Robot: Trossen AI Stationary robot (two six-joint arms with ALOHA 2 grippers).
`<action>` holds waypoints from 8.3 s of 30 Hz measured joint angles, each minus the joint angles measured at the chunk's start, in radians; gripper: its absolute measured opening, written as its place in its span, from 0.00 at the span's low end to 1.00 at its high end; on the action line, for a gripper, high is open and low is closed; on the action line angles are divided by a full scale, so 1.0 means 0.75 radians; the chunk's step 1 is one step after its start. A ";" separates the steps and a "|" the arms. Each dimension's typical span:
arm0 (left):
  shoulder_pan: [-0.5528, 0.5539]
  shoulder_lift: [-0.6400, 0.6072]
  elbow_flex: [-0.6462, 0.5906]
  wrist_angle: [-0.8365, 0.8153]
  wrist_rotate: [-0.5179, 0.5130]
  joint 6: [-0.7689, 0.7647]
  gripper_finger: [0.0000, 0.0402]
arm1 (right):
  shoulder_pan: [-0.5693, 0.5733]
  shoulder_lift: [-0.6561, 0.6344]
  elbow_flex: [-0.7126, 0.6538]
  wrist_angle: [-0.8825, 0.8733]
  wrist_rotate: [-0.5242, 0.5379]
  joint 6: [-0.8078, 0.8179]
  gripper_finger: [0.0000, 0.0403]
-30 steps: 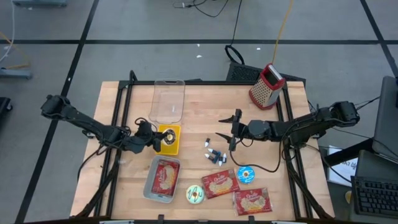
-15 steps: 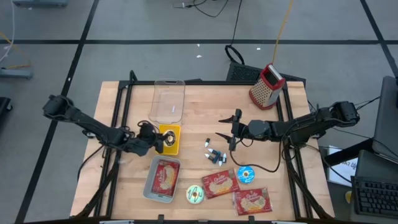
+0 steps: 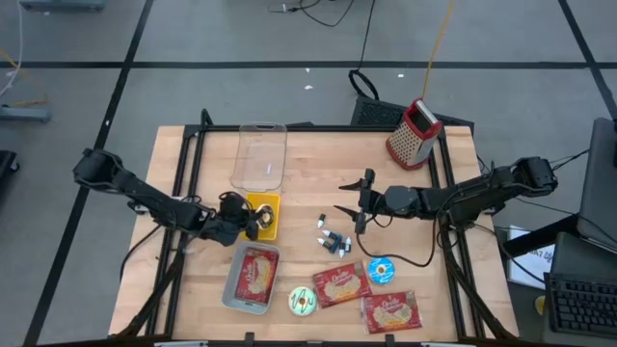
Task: Pick & Place Food Item
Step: Put the black doughnut into the yellow bin, then put the blue doughnut into the yellow bin
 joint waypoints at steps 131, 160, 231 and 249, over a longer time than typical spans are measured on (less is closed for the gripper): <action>0.172 -0.492 0.001 0.456 -0.013 1.007 0.50 | 0.204 -0.149 0.145 -0.849 -0.068 0.294 0.09; 0.171 0.417 0.400 1.305 0.689 1.632 0.50 | 0.003 -0.012 0.144 0.096 -0.393 -0.056 0.10; 0.276 0.523 0.625 1.176 0.710 1.554 0.53 | -0.002 0.171 0.144 0.624 -0.410 -0.116 0.09; 0.280 0.431 0.622 1.059 0.718 1.581 0.03 | 0.006 0.036 0.146 0.338 -0.278 -0.103 0.32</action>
